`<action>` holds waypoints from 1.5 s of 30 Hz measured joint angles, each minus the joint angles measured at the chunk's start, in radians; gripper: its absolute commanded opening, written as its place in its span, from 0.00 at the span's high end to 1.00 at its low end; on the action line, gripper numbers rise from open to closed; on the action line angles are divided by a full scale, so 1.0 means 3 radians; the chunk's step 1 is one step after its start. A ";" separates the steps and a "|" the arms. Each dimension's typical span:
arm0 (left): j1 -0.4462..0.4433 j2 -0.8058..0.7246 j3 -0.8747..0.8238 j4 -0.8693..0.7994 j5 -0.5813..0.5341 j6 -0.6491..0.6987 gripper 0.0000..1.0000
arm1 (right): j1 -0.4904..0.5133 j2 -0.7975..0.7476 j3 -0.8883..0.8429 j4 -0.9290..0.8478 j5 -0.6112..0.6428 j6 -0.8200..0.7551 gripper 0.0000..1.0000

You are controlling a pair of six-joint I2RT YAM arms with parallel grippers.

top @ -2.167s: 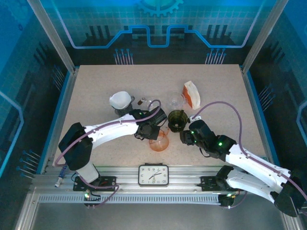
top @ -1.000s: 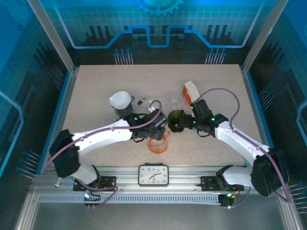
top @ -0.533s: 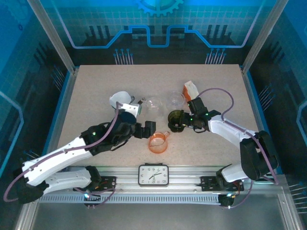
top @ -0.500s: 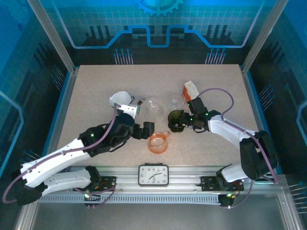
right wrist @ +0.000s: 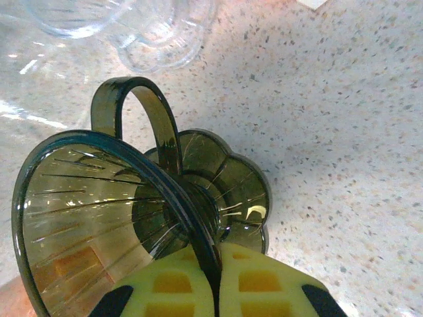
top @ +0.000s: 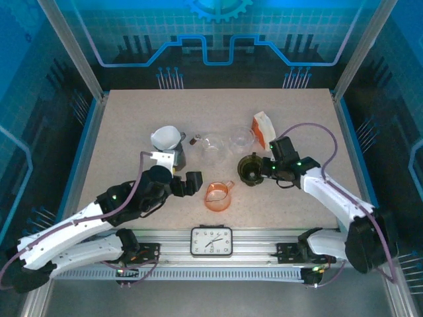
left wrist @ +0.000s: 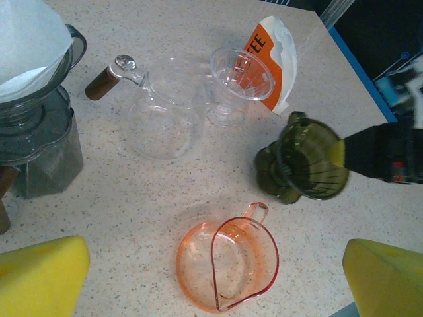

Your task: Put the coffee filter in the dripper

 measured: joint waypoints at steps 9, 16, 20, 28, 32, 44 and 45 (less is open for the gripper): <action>0.0001 -0.0159 -0.0137 -0.0078 -0.0174 -0.0028 0.01 | 0.0201 -0.0292 0.0502 -0.0605 -0.0575 -0.0272 1.00; 0.0000 -0.0342 -0.0252 -0.0099 -0.0313 -0.0102 0.01 | 0.0833 0.0066 0.0975 -0.0792 -0.0788 -0.0326 1.00; 0.0001 -0.0369 -0.0290 -0.0108 -0.0351 -0.0136 0.01 | 0.1013 0.0345 0.1088 -0.0813 -0.0821 -0.0346 1.00; 0.0001 -0.0375 -0.0309 -0.0140 -0.0362 -0.0170 0.01 | 0.1104 0.0621 0.1161 -0.0857 -0.0745 -0.0373 1.00; 0.0001 -0.0398 -0.0337 -0.0151 -0.0387 -0.0174 0.01 | 0.1106 0.0632 0.1164 -0.0866 -0.0726 -0.0384 1.00; 0.0001 -0.0406 -0.0350 -0.0151 -0.0389 -0.0174 0.01 | 0.1142 0.0729 0.1251 -0.0870 -0.0698 -0.0398 0.78; 0.0001 -0.0406 -0.0352 -0.0150 -0.0389 -0.0174 0.01 | 0.1144 0.0735 0.1263 -0.0870 -0.0696 -0.0399 0.71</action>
